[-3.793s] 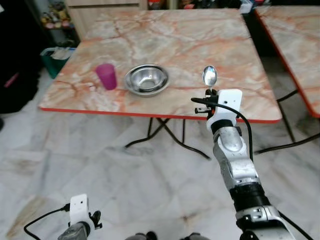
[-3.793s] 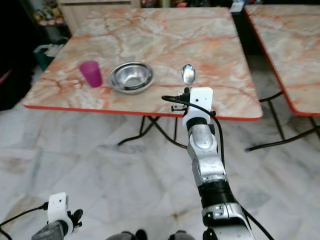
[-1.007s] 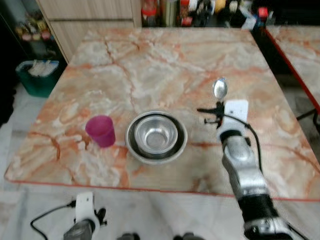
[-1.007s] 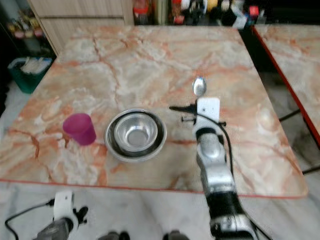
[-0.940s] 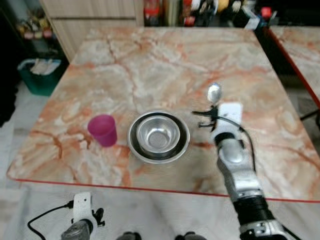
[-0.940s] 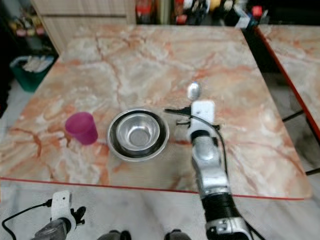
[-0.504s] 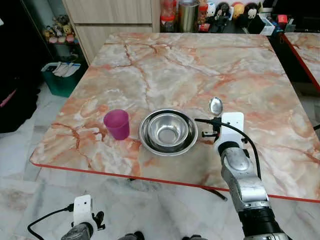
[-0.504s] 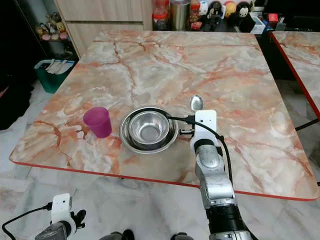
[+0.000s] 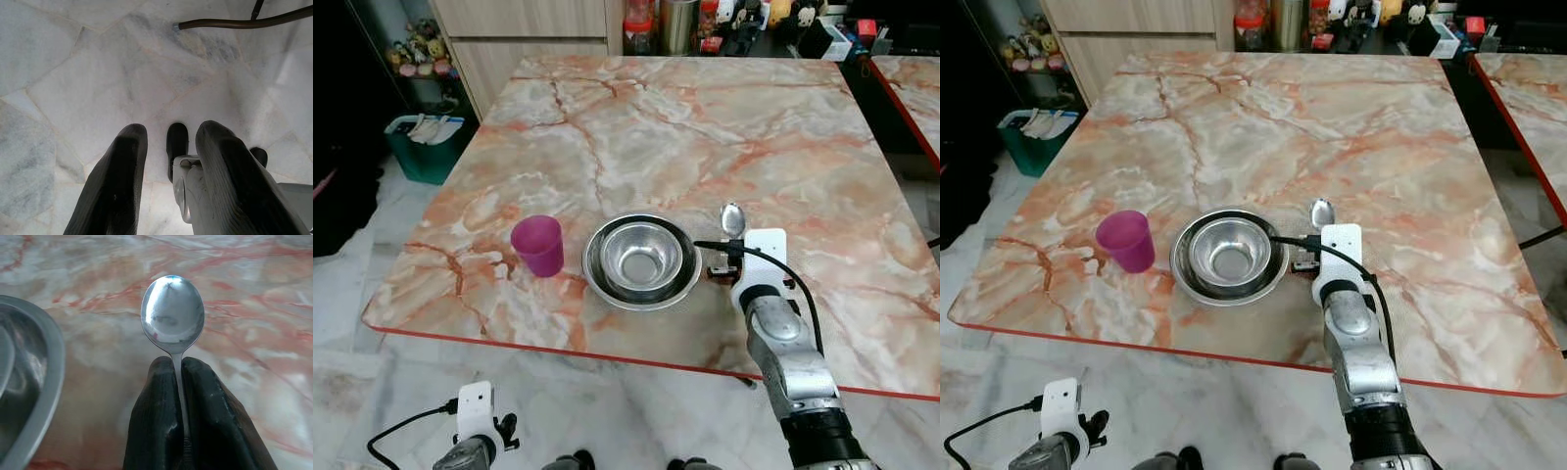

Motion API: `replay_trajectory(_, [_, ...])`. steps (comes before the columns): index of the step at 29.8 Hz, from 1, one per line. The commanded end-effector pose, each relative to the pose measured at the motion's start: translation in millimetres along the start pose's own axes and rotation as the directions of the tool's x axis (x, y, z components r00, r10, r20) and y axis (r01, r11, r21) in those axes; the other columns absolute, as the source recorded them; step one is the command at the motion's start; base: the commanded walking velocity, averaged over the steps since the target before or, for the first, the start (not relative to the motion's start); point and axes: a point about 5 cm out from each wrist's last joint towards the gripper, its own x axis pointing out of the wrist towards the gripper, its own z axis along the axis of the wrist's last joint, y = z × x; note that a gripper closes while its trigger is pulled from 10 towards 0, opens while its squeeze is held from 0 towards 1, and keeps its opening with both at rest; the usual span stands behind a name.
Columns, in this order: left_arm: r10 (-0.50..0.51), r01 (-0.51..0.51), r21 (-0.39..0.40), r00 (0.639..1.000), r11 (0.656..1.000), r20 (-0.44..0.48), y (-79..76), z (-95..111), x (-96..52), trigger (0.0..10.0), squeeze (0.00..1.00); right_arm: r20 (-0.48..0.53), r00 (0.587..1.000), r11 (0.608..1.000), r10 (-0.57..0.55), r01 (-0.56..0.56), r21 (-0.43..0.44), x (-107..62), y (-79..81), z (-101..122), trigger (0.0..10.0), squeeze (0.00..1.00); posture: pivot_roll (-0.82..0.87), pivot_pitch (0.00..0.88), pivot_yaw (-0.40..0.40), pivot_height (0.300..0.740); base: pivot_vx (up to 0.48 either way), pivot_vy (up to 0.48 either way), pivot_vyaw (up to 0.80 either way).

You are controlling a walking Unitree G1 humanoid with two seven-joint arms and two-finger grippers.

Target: Setting the table

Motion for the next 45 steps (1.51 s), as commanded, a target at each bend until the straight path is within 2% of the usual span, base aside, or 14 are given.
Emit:
replay_trajectory(1, [0.011,-0.011,-0.003,0.999,1.000,-0.036,3.6,-9,-1.9,10.0,0.00,-0.026,1.000,1.000,0.005,-0.005,0.003,-1.9,1.2,-7,10.0,0.00,-0.02,0.168,0.035,0.740,0.000,0.000,0.00])
replay_trajectory(14, [0.011,-0.011,0.004,0.999,1.000,-0.039,4.9,-9,-2.2,10.0,0.00,-0.063,0.998,1.000,0.019,-0.020,-0.011,-10.0,0.7,-20,10.0,0.00,-0.02,0.171,0.038,0.740,0.000,0.000,0.00])
replay_trajectory(26, [0.017,-0.016,0.013,0.999,1.000,-0.043,6.1,-10,-2.7,10.0,0.00,-0.050,0.998,0.999,0.041,-0.041,-0.005,-10.4,3.0,-18,10.0,0.00,-0.01,0.170,0.036,0.740,0.000,0.000,0.00])
replay_trajectory(30, [0.020,-0.019,0.012,0.999,1.000,-0.046,7.1,-11,-3.2,10.0,0.00,-0.051,0.996,0.997,0.079,-0.080,-0.014,-13.5,6.9,-20,10.0,0.00,-0.01,0.171,0.036,0.740,0.000,0.000,0.00])
replay_trajectory(45, [0.019,-0.019,0.010,0.999,1.000,-0.048,7.1,-12,-3.3,10.0,0.00,-0.070,0.995,0.997,0.074,-0.075,-0.012,-18.7,6.0,-23,10.0,0.00,-0.01,0.171,0.035,0.740,0.000,0.000,0.00])
